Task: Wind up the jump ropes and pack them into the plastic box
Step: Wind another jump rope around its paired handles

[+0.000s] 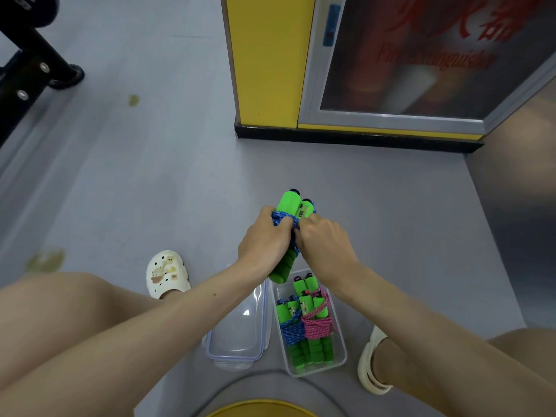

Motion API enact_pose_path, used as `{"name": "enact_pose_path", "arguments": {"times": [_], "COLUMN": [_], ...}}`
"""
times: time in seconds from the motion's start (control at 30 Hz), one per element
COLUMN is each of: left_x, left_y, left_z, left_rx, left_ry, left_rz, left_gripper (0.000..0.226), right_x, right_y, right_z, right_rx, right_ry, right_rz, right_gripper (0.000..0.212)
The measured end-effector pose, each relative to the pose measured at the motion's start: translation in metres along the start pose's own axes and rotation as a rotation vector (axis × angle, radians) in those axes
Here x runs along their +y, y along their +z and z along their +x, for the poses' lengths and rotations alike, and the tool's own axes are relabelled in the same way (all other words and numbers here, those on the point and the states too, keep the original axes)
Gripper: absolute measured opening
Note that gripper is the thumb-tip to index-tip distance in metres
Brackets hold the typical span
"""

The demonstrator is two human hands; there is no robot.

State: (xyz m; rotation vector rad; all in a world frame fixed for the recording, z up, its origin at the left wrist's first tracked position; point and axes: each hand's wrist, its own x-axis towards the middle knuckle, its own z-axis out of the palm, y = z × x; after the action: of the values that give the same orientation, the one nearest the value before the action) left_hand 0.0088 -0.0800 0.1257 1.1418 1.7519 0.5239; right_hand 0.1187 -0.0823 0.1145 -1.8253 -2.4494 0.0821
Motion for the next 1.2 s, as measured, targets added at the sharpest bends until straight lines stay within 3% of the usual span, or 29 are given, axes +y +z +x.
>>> {"name": "enact_pose_path", "arguments": {"times": [0.1, 0.23, 0.47, 0.57, 0.77, 1.03, 1.2], "left_x": [0.005, 0.009, 0.008, 0.006, 0.007, 0.019, 0.022], "left_y": [0.000, 0.004, 0.016, 0.016, 0.019, 0.022, 0.021], "left_z": [0.000, -0.002, -0.005, -0.003, -0.004, -0.005, -0.006], "left_rx": [-0.005, 0.018, 0.089, 0.094, 0.128, 0.156, 0.163], "left_ry": [0.043, 0.092, 0.104, 0.095, 0.145, 0.128, 0.126], "left_rz": [0.002, -0.006, -0.084, -0.092, -0.066, -0.160, -0.151], "left_gripper": [0.025, 0.029, 0.023, 0.021, 0.032, 0.037, 0.039], "right_x": [0.003, 0.009, 0.009, 0.008, 0.008, 0.007, 0.009], "right_y": [0.008, 0.008, 0.002, 0.000, 0.019, 0.001, 0.000], "right_z": [-0.002, 0.002, 0.007, 0.009, 0.004, 0.009, 0.011], "right_rx": [0.043, 0.057, 0.182, 0.180, 0.184, 0.360, 0.363], "right_ry": [0.048, 0.079, 0.266, 0.264, 0.164, 0.473, 0.360], "right_rz": [0.074, 0.167, 0.597, 0.612, 0.389, 0.812, 0.698], "right_gripper": [0.043, 0.014, 0.018, 0.017, 0.017, 0.021, 0.011]}}
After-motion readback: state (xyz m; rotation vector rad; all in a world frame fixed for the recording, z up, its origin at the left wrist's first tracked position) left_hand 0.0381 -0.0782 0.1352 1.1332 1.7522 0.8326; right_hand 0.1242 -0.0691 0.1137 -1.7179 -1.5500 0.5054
